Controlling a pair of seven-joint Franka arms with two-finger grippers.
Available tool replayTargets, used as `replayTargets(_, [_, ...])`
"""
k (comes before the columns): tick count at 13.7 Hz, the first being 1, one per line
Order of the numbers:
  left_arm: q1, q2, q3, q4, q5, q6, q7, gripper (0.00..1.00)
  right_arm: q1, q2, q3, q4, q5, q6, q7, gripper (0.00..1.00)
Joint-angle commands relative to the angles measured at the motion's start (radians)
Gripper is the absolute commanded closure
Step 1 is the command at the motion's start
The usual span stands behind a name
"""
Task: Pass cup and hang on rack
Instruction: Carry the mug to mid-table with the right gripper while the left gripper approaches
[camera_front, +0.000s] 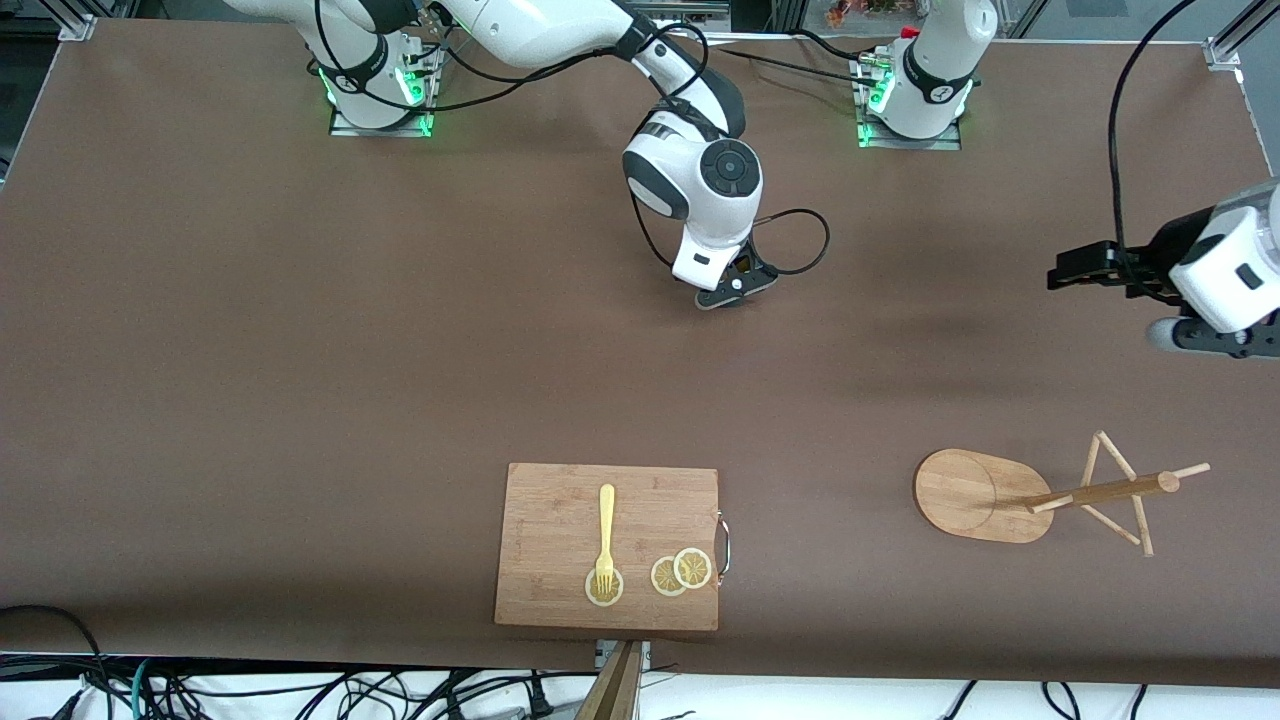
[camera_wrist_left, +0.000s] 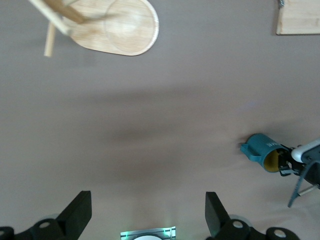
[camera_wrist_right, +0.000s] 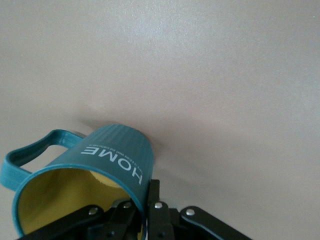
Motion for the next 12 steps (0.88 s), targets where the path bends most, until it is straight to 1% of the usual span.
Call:
replayTargets(1, [-0.001, -0.006, -0.023, -0.012, 0.000, -0.023, 0.059, 0.00, 0.011, 0.023, -0.003, 0.039, -0.029, -0.022, 0.022, 0.72])
replayTargets(3, [0.008, -0.001, -0.022, -0.007, -0.003, -0.041, 0.085, 0.00, 0.013, 0.020, -0.003, 0.039, -0.033, -0.022, 0.021, 0.56])
replayTargets(4, [0.009, 0.008, -0.022, -0.007, -0.005, -0.038, 0.152, 0.00, 0.010, 0.013, -0.003, 0.041, -0.027, -0.028, 0.019, 0.52])
replayTargets(5, [0.008, 0.010, -0.022, -0.009, -0.008, -0.040, 0.222, 0.00, 0.008, 0.007, -0.004, 0.047, -0.024, -0.053, 0.019, 0.49])
replayTargets(7, [0.002, 0.010, -0.025, -0.019, -0.017, -0.041, 0.338, 0.00, 0.002, -0.035, -0.007, 0.047, -0.018, -0.099, 0.016, 0.49])
replayTargets(9, [0.000, 0.007, -0.057, -0.029, -0.017, -0.055, 0.431, 0.00, -0.022, -0.087, -0.004, 0.047, 0.019, -0.137, 0.013, 0.48])
replayTargets(10, [0.000, 0.005, -0.062, -0.038, -0.017, -0.070, 0.492, 0.00, -0.042, -0.114, -0.004, 0.048, 0.052, -0.171, 0.011, 0.47])
replayTargets(11, [0.000, 0.002, -0.065, -0.058, -0.020, -0.078, 0.572, 0.00, -0.062, -0.151, -0.006, 0.050, 0.074, -0.200, 0.011, 0.44])
replayTargets(12, [0.002, 0.000, -0.075, -0.085, -0.058, -0.077, 0.638, 0.00, -0.085, -0.196, -0.006, 0.047, 0.077, -0.206, 0.005, 0.37])
